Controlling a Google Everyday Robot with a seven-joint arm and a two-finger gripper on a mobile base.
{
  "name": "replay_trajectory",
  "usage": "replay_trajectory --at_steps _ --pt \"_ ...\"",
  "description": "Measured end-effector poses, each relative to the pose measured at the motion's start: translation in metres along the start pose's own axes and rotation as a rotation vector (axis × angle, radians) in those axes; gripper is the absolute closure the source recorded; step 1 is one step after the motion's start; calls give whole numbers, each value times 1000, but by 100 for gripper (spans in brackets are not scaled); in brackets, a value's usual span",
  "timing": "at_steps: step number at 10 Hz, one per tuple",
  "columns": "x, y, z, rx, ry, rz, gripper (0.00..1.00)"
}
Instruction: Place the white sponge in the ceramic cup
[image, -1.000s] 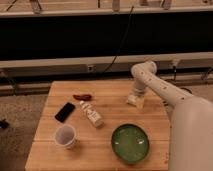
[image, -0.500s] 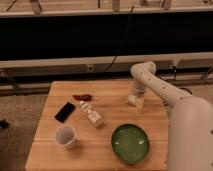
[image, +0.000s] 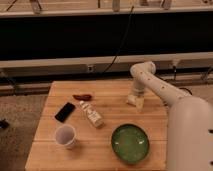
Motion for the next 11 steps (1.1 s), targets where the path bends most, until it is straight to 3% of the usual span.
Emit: replay_trajectory --at_steps 11 --pt "0 -4 5 -9 -7 -23 20"
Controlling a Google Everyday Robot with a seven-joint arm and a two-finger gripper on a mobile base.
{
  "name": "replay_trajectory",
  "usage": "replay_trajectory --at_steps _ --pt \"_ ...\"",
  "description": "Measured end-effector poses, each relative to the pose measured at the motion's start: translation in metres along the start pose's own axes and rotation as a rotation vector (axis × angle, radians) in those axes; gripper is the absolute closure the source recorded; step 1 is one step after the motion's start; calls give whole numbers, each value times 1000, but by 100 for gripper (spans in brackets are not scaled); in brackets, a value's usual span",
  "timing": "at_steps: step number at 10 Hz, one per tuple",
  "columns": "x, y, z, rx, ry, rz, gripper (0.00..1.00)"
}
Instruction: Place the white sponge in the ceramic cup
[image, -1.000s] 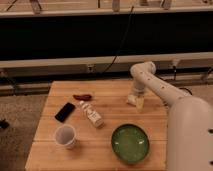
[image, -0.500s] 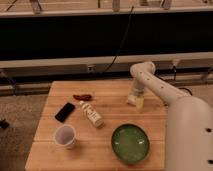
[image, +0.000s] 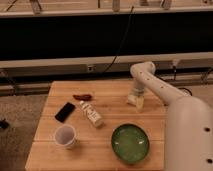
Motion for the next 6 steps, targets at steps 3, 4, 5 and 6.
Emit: replay_trajectory --at_steps 3,4,5,6 --pt "1 -1 1 -3 -3 -6 20" --pt "1 -1 2 -3 -3 -7 20" --pt "1 -2 2 -3 -4 -9 20" --pt "1 -2 2 -4 -5 -11 20"
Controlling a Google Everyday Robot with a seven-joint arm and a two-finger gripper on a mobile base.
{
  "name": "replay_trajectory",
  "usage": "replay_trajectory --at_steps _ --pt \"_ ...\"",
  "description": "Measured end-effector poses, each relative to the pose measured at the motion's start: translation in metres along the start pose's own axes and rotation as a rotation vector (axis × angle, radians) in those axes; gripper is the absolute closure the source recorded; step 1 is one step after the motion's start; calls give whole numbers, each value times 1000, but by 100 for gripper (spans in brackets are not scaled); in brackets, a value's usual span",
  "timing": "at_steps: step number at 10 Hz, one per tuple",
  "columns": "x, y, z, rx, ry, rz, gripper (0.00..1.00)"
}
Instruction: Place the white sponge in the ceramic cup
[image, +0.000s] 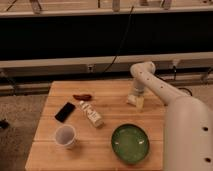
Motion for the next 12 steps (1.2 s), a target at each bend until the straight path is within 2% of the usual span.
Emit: replay_trajectory --at_steps 12 --pt "2 -3 5 -3 -15 -15 20"
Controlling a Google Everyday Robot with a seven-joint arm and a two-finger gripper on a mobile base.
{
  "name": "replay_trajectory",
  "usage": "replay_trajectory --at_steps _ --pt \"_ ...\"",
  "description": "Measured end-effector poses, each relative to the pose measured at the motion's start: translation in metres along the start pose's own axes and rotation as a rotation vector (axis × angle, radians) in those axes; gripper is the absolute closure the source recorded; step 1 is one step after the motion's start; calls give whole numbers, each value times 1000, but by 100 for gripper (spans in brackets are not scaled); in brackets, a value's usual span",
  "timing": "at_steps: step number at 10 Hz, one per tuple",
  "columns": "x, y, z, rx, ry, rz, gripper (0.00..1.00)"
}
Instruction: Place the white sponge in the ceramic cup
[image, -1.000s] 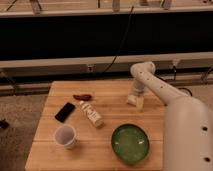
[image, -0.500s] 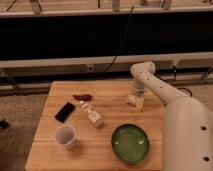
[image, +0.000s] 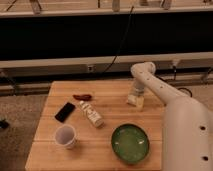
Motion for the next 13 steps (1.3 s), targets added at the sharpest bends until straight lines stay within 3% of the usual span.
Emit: replay_trajectory --at_steps 2,6,13 --pt "0 -1 1 1 -3 -1 20" --pt "1 -2 2 1 -5 -3 31" --pt "-1 4 1 8 -3 -11 96"
